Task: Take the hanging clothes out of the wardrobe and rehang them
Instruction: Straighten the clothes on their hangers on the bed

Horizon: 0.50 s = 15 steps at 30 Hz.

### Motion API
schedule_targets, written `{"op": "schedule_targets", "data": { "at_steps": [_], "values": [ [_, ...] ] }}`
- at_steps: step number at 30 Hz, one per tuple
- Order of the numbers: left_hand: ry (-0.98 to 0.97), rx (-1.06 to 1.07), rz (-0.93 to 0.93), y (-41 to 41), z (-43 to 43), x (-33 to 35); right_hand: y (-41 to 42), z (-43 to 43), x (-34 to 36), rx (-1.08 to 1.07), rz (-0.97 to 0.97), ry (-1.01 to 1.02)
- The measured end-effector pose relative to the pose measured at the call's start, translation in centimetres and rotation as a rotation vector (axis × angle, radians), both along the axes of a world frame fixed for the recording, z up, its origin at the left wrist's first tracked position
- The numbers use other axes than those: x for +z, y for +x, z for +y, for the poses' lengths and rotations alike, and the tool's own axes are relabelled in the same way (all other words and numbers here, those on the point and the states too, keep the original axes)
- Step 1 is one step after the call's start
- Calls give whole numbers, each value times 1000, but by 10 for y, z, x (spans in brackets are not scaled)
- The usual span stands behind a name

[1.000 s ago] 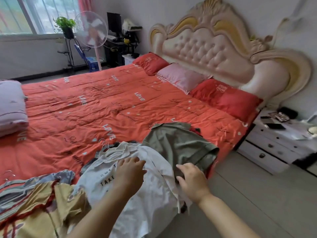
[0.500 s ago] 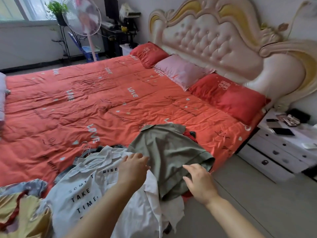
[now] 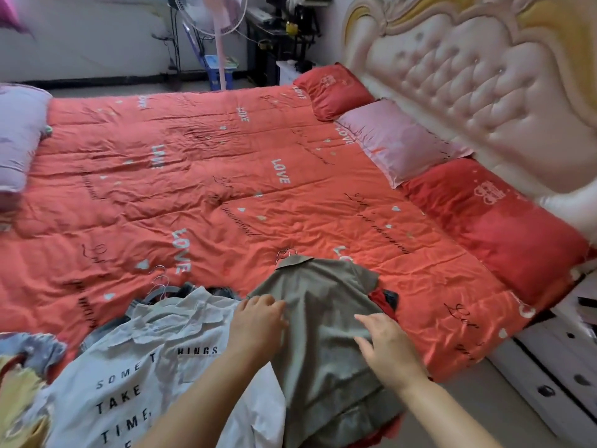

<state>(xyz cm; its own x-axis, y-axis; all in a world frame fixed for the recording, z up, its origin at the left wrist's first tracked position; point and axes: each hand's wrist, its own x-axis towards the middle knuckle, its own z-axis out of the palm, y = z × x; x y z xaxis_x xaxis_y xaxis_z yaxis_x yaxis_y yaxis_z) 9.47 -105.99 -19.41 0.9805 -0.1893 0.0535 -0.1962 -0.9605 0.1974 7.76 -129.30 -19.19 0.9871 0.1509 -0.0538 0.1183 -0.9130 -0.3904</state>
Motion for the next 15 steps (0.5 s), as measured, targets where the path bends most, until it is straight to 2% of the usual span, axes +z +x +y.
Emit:
{"op": "schedule_targets", "data": {
  "at_steps": [6,10,15],
  "values": [
    [18,179,75,50,-2,-28,97,-2,-28,227,-10,-26],
    [34,330,167,89,-9,-55,168,-3,-52,321,96,-10],
    [-70,424,280,141,-22,-98,253,-3,-118,426,199,-46]
  ]
}}
